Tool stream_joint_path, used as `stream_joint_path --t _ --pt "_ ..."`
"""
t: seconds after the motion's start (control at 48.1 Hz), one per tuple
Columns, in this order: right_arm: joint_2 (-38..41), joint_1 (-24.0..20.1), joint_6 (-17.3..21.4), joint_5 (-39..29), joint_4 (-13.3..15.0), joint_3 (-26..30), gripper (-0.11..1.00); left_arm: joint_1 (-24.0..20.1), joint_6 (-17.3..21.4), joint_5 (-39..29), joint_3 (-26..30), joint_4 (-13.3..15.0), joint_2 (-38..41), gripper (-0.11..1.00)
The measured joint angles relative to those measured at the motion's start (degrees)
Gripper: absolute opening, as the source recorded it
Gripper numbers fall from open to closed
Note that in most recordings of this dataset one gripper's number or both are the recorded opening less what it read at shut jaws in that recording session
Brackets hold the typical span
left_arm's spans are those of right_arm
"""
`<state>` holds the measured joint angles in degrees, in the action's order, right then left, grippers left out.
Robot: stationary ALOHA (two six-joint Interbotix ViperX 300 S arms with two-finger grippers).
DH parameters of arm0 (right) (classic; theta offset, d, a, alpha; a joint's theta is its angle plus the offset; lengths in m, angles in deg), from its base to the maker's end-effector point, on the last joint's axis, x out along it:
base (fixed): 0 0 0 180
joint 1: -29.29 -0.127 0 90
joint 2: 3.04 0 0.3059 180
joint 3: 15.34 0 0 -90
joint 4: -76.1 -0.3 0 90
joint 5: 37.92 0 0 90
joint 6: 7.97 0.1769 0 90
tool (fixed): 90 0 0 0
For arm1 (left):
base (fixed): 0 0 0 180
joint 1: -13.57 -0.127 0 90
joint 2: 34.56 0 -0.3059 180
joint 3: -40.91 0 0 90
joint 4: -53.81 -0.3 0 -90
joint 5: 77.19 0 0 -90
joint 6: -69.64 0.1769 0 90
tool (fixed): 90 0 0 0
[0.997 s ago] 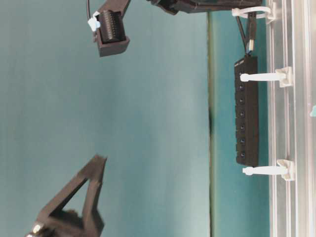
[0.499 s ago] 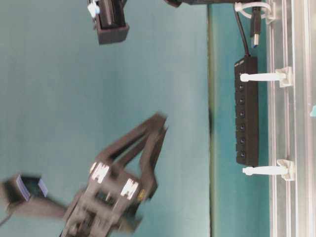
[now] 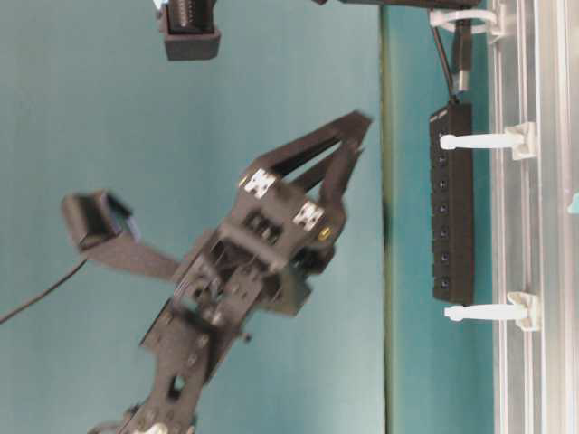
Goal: Pass the USB cable through three rings with both arms.
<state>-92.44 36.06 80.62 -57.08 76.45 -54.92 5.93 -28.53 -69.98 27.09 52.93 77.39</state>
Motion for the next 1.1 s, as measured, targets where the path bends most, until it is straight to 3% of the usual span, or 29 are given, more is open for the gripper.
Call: stream_joint_path --t 0.499,0.789,1.101 --pt "-0.09 0.00 0.18 0.18 0.00 0.00 -0.08 1.67 0.26 -0.44 5.10 -0.09 6.42 0.83" --pt "-0.09 0.00 0.18 0.18 0.00 -0.09 -0.08 4.31 3.43 -1.23 7.03 -0.09 8.79 0.82" --pt "-0.09 0.00 0.26 0.18 0.00 -0.09 -0.08 3.60 3.52 -3.43 9.58 0.00 11.78 0.82"
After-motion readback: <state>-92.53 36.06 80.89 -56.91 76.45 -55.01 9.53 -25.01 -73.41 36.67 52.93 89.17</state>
